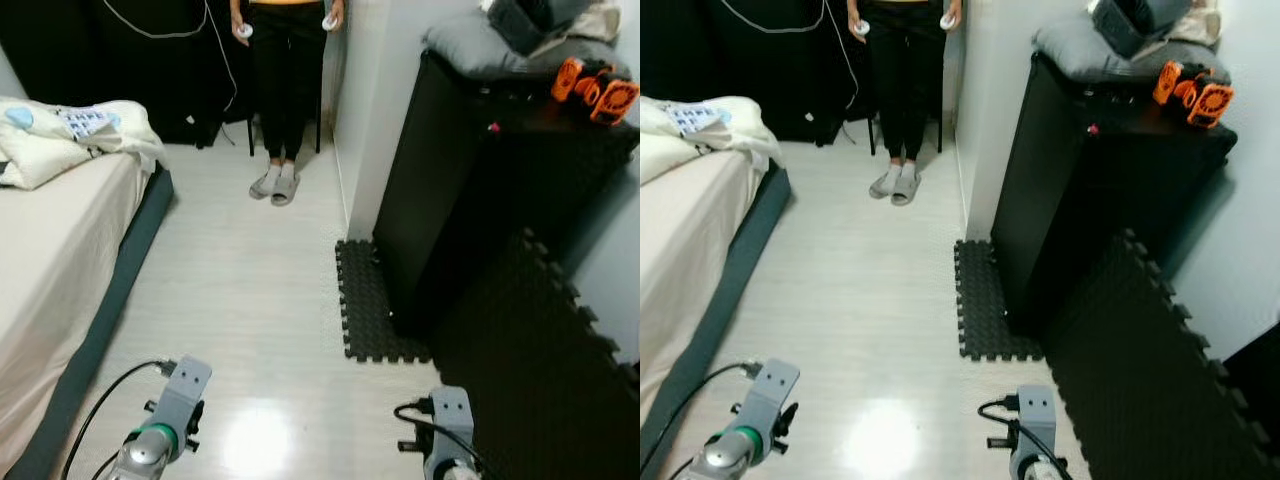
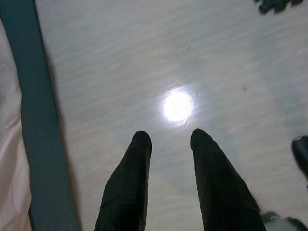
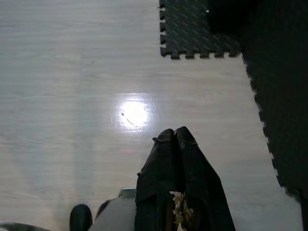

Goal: Clean up the room

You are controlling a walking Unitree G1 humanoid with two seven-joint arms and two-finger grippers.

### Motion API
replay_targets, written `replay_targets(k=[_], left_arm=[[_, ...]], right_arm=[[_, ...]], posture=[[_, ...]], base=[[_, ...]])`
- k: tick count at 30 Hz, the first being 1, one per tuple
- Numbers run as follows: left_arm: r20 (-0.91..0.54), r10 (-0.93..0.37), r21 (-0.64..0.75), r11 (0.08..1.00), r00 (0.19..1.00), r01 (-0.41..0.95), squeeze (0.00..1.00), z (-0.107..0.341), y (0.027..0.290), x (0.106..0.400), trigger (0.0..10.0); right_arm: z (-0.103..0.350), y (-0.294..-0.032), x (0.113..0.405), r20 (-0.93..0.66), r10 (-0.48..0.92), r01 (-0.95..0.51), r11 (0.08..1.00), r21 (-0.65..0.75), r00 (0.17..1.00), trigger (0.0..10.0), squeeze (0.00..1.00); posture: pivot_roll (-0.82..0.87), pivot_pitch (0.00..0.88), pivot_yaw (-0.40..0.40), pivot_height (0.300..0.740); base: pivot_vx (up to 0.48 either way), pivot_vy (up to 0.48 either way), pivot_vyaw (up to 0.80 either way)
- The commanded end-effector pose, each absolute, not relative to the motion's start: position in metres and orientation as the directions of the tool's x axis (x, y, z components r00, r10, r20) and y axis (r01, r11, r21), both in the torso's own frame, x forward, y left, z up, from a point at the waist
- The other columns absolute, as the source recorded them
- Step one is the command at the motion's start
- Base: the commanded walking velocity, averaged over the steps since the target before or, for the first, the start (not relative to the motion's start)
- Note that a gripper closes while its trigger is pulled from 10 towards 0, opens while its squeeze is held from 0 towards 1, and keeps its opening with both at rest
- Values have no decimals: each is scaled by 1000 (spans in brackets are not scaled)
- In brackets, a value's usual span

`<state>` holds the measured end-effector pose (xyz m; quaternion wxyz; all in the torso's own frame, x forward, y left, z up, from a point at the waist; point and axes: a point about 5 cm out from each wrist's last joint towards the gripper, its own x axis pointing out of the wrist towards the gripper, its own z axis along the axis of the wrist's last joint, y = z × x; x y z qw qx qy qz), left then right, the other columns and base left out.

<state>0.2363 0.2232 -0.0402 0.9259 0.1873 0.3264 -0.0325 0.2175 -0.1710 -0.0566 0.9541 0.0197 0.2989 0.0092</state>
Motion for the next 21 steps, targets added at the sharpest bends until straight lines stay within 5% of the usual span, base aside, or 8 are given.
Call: replay_targets(k=[1,21], left_arm=[[-626,53,331,922,778,204,0,-42,221,234,10000],[-636,73,312,935,768,169,0,-51,214,225,10000]], right_arm=[[-60,-172,214,-587,14,23,998,57,810,10000,0],[-50,-176,230,-567,40,-47,999,2,823,10000,0]], posture=[[63,34,45,701],[72,47,-23,701]], base=[[469,0,0],[428,0,62]])
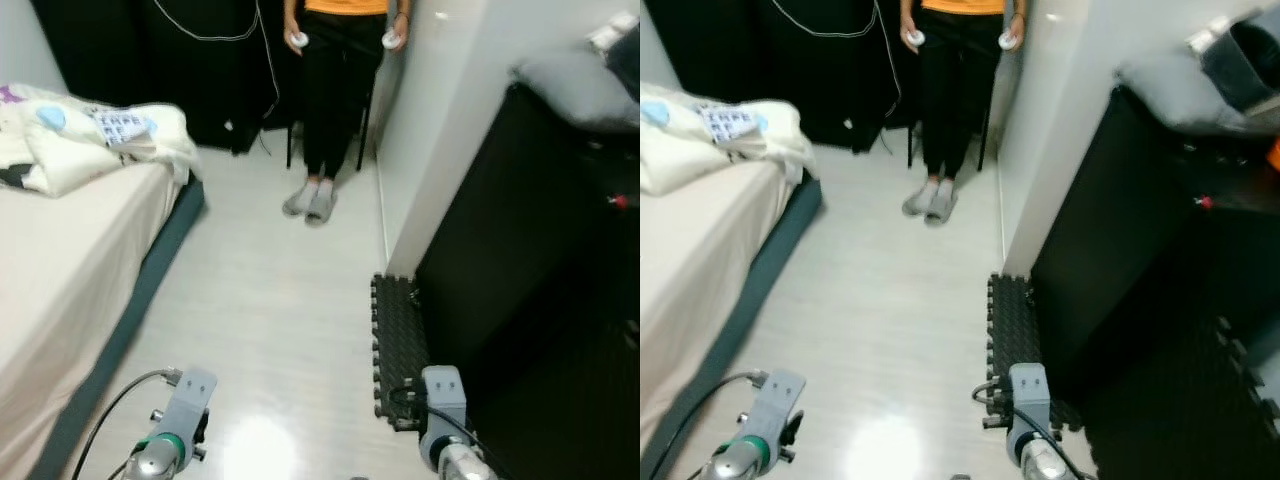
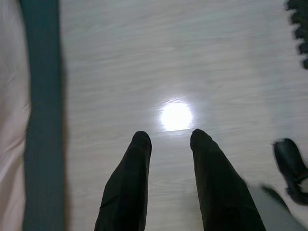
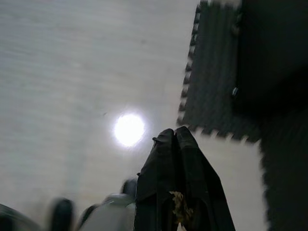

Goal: Clean up the room

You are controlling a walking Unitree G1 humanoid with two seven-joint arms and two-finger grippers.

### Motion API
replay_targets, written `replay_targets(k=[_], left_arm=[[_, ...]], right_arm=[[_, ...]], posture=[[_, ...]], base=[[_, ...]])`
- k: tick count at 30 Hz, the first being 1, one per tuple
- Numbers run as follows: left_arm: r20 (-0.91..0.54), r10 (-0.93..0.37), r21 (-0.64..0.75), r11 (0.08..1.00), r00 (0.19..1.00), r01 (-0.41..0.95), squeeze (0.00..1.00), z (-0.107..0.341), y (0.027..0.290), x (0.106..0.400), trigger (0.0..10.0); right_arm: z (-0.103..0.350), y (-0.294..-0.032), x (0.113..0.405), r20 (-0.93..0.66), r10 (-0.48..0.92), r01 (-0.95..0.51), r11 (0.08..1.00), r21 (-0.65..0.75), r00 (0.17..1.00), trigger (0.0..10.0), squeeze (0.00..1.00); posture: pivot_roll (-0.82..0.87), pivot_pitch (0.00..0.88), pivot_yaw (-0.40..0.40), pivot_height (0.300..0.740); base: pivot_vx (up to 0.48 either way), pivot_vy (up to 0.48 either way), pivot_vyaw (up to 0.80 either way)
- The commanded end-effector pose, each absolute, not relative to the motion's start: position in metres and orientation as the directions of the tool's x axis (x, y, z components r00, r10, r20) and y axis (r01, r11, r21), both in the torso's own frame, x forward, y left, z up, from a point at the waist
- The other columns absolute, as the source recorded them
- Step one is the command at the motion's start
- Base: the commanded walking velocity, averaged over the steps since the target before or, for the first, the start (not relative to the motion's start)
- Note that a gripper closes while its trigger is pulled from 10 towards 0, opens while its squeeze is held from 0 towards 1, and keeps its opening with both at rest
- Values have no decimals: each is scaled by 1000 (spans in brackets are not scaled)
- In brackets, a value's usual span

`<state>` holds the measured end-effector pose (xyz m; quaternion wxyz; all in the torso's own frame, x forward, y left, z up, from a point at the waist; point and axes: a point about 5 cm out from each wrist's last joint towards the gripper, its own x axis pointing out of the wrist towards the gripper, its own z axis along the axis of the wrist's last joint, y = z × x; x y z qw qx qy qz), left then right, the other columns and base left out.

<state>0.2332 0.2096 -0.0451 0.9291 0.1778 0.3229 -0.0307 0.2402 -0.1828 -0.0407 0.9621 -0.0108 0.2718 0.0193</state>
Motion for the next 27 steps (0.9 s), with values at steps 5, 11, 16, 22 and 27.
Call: replay_targets(k=[5,11,16,22,27], left_arm=[[-646,63,316,929,761,191,0,-52,212,223,10000],[-653,36,324,916,756,237,0,-52,209,224,10000],[-646,32,320,918,763,233,0,-50,208,228,10000],[-642,30,316,921,766,229,0,-49,206,230,10000],[-642,29,314,921,766,229,0,-49,206,230,10000]], right_arm=[[-59,-182,217,-612,-13,27,1000,14,791,10000,0],[-62,-184,212,-621,-41,78,996,32,783,10000,0],[-63,-184,209,-620,-47,103,993,54,783,10000,0],[-63,-188,208,-619,-62,130,989,65,783,10000,0],[-63,-190,208,-617,-66,132,989,61,784,10000,0]], posture=[[72,47,-23,701],[53,52,-1,701],[45,53,6,701],[44,58,5,701],[43,61,4,701]], base=[[424,0,448],[424,0,152],[424,0,0],[423,0,-738],[422,0,-800]])
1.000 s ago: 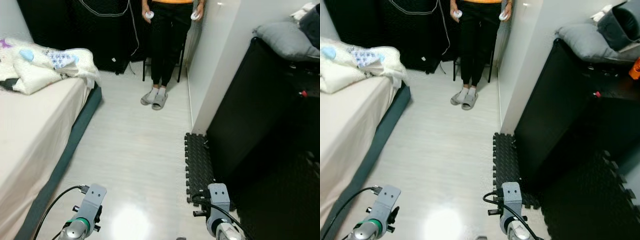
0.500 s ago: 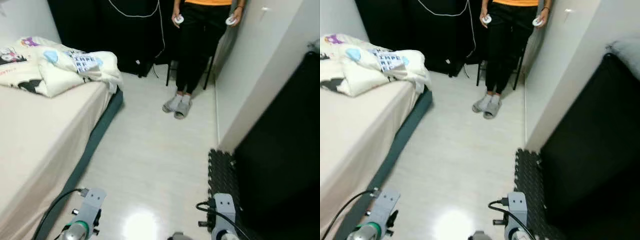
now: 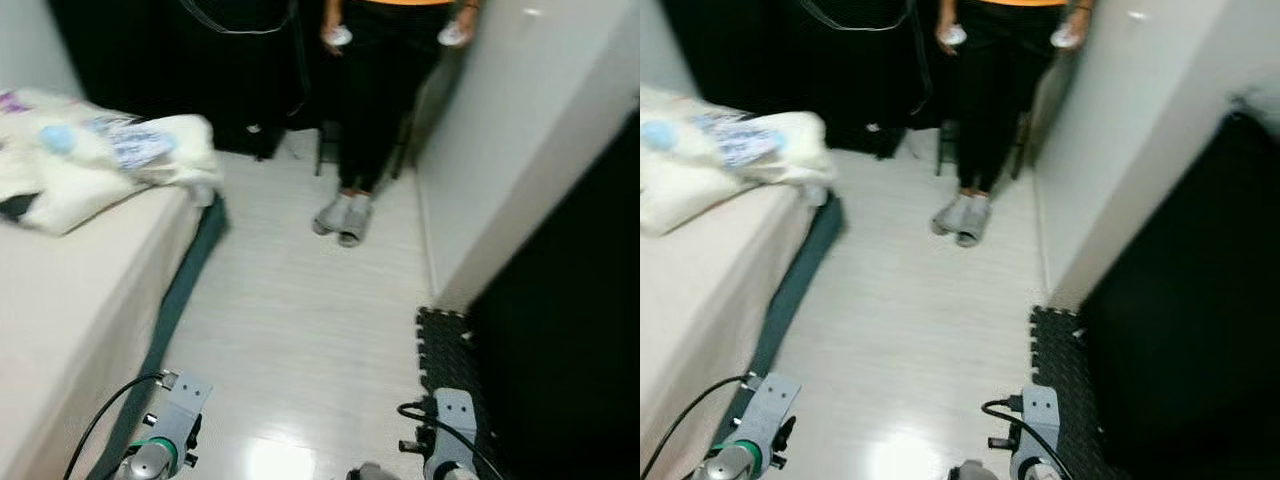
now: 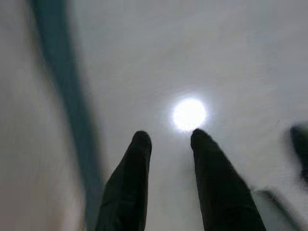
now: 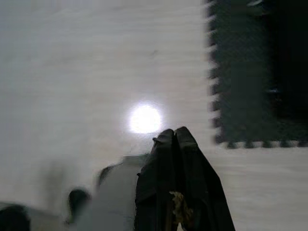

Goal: Clean up the room

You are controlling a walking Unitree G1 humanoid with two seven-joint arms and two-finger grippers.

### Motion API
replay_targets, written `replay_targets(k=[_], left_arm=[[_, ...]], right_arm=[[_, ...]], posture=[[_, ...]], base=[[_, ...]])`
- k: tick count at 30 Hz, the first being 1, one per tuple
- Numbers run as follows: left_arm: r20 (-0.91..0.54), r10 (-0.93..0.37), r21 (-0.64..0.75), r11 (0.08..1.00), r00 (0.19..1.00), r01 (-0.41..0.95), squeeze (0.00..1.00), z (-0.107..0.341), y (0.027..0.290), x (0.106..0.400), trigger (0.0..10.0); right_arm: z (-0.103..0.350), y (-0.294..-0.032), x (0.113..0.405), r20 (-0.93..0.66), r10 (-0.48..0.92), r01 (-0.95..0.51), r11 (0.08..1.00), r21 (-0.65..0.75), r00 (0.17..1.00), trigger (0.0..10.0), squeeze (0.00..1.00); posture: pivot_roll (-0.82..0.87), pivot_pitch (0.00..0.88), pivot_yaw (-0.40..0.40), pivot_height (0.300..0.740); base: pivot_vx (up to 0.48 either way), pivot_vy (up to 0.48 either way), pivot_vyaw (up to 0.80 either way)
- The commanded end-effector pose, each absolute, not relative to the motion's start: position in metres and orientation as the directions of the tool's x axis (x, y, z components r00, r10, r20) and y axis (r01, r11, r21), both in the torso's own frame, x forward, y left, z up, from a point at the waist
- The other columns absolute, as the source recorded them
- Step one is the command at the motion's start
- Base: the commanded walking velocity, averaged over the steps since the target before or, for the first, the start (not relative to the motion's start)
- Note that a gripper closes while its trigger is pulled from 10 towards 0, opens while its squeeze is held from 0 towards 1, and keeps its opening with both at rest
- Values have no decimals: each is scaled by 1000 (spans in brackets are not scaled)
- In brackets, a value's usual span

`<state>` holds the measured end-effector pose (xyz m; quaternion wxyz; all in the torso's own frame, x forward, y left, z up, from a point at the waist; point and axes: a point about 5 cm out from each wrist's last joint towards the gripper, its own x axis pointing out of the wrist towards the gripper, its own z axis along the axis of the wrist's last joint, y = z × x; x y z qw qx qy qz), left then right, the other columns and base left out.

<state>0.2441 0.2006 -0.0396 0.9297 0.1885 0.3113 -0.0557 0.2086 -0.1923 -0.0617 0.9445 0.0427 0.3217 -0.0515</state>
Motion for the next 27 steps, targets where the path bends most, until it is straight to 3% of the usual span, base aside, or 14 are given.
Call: replay_targets(k=[1,13,27], left_arm=[[-643,28,314,921,766,229,0,-49,206,230,10000],[-642,25,312,921,767,232,0,-49,205,230,10000],[-639,20,310,921,769,234,0,-49,203,231,10000]], right_arm=[[-63,-190,208,-617,-66,131,990,60,784,10000,0],[-62,-189,209,-613,-58,113,992,52,788,10000,0],[-59,-187,214,-596,-37,72,997,36,802,10000,0]], posture=[[43,61,4,701],[44,63,0,701],[46,58,-4,701]], base=[[428,0,-800],[424,0,-779],[423,0,0]])
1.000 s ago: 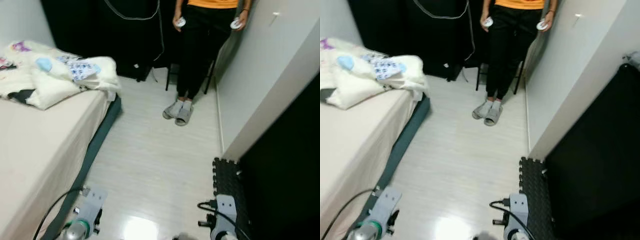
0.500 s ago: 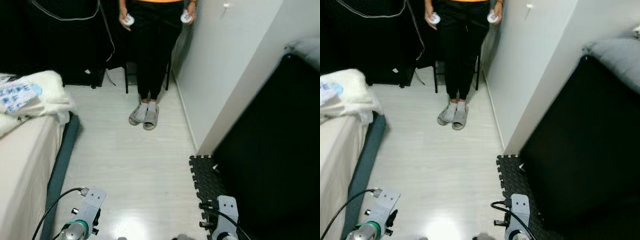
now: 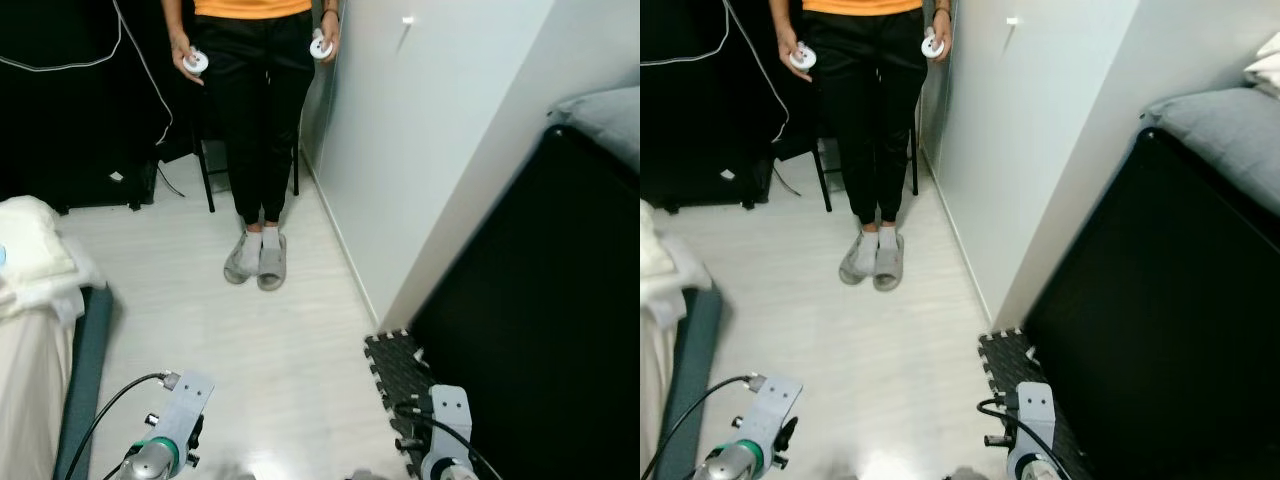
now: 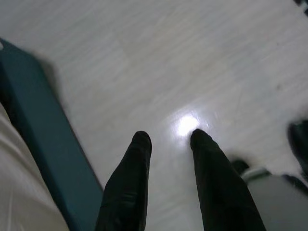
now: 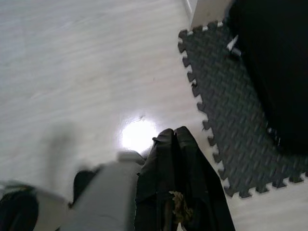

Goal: Clean up the room

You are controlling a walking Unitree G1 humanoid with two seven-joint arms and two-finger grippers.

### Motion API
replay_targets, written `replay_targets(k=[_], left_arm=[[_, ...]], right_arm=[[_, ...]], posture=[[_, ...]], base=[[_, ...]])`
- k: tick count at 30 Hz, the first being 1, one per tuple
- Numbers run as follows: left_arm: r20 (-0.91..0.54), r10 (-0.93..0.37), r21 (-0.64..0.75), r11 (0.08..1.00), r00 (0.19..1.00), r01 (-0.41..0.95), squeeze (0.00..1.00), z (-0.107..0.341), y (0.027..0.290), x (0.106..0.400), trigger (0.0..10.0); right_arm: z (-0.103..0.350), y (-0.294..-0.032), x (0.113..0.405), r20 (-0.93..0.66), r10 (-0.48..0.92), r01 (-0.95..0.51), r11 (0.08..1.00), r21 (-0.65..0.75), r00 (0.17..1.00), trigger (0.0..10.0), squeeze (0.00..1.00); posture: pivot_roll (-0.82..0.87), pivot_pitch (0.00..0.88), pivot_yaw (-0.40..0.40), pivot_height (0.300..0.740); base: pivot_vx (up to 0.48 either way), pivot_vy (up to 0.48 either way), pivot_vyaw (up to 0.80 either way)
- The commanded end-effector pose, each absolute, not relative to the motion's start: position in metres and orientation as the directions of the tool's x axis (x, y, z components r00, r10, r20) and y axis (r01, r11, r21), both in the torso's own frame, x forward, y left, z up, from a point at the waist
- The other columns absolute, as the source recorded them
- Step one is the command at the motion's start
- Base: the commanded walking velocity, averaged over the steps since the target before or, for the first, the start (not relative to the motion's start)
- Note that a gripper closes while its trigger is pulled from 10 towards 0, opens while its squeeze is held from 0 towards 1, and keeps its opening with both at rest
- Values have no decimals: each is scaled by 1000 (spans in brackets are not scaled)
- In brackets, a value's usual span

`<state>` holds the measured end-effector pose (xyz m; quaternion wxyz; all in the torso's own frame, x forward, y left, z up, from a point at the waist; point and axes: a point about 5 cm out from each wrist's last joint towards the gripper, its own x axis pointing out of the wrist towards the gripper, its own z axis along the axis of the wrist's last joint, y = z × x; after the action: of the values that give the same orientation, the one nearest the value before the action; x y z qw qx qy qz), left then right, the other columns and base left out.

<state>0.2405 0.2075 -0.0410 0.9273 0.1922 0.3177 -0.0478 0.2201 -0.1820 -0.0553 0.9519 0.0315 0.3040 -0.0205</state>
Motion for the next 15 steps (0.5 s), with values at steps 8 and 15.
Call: replay_targets(k=[8,15], left_arm=[[-638,18,311,920,770,237,0,-49,202,231,10000],[-639,19,310,921,769,235,0,-49,203,231,10000]], right_arm=[[-57,-186,216,-583,-23,62,997,47,812,10000,0],[-58,-185,215,-583,-18,60,997,52,813,10000,0]], posture=[[45,57,-4,701],[45,62,-4,701]], base=[[421,0,0],[422,0,0]])
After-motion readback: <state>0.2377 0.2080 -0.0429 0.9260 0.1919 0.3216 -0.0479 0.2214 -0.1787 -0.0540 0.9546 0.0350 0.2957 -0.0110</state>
